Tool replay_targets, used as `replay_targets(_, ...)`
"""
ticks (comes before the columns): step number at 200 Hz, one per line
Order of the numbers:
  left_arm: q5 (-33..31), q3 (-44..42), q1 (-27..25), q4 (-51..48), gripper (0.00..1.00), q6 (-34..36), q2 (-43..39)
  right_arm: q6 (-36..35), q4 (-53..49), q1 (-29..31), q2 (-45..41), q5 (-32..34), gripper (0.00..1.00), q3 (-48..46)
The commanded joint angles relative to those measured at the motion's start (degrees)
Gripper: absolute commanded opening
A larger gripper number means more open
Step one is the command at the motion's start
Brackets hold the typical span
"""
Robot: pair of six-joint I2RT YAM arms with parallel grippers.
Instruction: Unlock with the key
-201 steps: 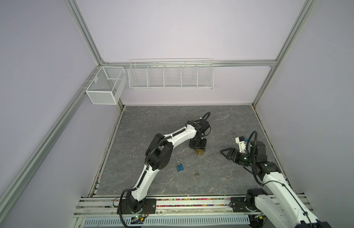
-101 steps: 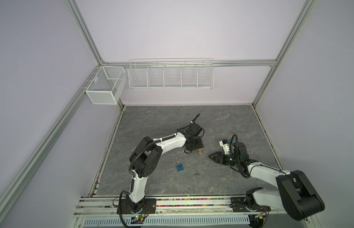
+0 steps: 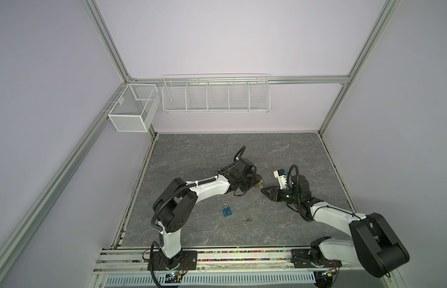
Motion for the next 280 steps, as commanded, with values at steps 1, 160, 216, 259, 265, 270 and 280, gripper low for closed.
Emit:
replay_targets(1, 0.57, -0.25, -0.41, 4.79, 0.00, -1.67, -3.03, -1.20, -1.10, 0.26, -0.05, 1.03, 0.36, 1.53)
replay_targets(160, -0.16, -1.71, -1.64, 6.71, 0.00, -2.47, -4.74, -4.08, -5.56, 0.43, 0.19, 1.63, 0.22, 4.81)
replay_targets(216, 0.96, -2.98, -1.81, 8.89, 0.00, -3.69, -4.72, -3.68, -5.19, 0.41, 0.15, 1.29, 0.18, 5.52)
replay_targets(259, 1.09, -3.79, -2.08, 9.17, 0.00, -3.99, -4.76, -3.73, -5.54, 0.38, 0.57, 1.25, 0.17, 6.56)
replay_targets(265, 1.05, -4.11, -2.08, 9.80, 0.00, -4.34, -4.87, -3.77, -5.57, 0.40, 0.61, 1.15, 0.14, 6.72)
replay_targets(270, 1.01, -4.31, -2.07, 10.26, 0.00, -4.55, -4.96, -3.77, -5.60, 0.42, 0.62, 1.06, 0.13, 6.81)
replay_targets(280, 1.01, -4.26, -2.08, 10.34, 0.00, -4.61, -4.84, -3.78, -5.59, 0.40, 0.67, 0.89, 0.10, 6.92)
